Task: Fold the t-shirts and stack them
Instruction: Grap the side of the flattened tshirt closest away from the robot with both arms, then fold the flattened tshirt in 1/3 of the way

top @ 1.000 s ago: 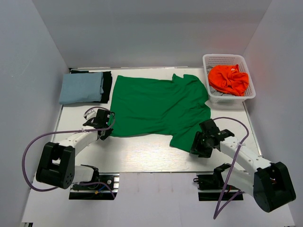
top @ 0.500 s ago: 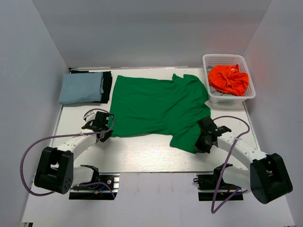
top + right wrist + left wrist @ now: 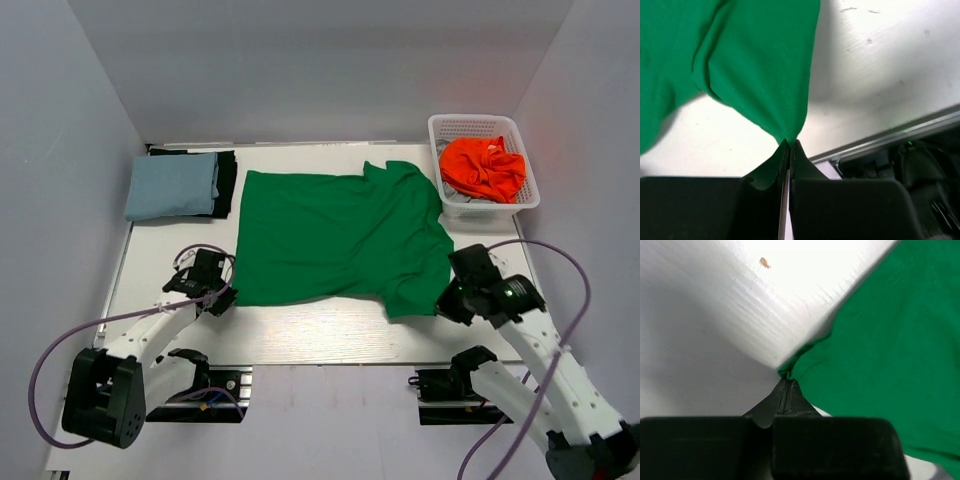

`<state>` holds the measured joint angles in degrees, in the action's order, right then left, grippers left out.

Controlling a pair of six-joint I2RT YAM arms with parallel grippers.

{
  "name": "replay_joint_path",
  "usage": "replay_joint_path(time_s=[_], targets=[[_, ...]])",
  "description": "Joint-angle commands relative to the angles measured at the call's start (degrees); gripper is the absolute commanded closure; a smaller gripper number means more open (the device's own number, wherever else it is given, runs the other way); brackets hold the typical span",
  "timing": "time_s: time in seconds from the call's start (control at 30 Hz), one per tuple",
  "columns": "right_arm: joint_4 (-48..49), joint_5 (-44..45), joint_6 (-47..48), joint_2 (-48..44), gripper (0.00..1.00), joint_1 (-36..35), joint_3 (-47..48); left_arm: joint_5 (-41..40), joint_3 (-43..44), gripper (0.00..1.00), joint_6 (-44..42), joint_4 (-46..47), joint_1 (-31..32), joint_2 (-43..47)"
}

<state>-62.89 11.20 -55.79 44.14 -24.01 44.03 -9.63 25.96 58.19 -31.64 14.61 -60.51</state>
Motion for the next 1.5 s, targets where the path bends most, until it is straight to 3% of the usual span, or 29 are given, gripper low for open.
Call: replay_joint_path(time_s=[0.0,0.23,0.47,0.93,1.47], targets=[[-12.3,5.1,-3.6,-3.4,1.0,0.2,2.9,1.6,1.5,1.0,0.4,-3.4,-0.1,4.2],[-9.2,3.5,-1.4,-3.2,1.0,-0.1,0.7,2.8,2.1,1.0,-0.6,-5.0,-0.1,9.1],[1.3,3.6,4.4,2.3,1.0,0.1,-0.7,3.9,6.1,1.0,-1.9,-1.1,-0.1,6.6],[11.7,11.4,12.9,19.0,1.0,2.3,14.1,-1.3,18.7,1.0,-2.5,-0.7,-0.1,-7.9],[20.4,8.0,20.2,37.0,1.0,10.9,26.4,-10.7,36.0,1.0,-3.1,-2.1,-0.6,-26.1]])
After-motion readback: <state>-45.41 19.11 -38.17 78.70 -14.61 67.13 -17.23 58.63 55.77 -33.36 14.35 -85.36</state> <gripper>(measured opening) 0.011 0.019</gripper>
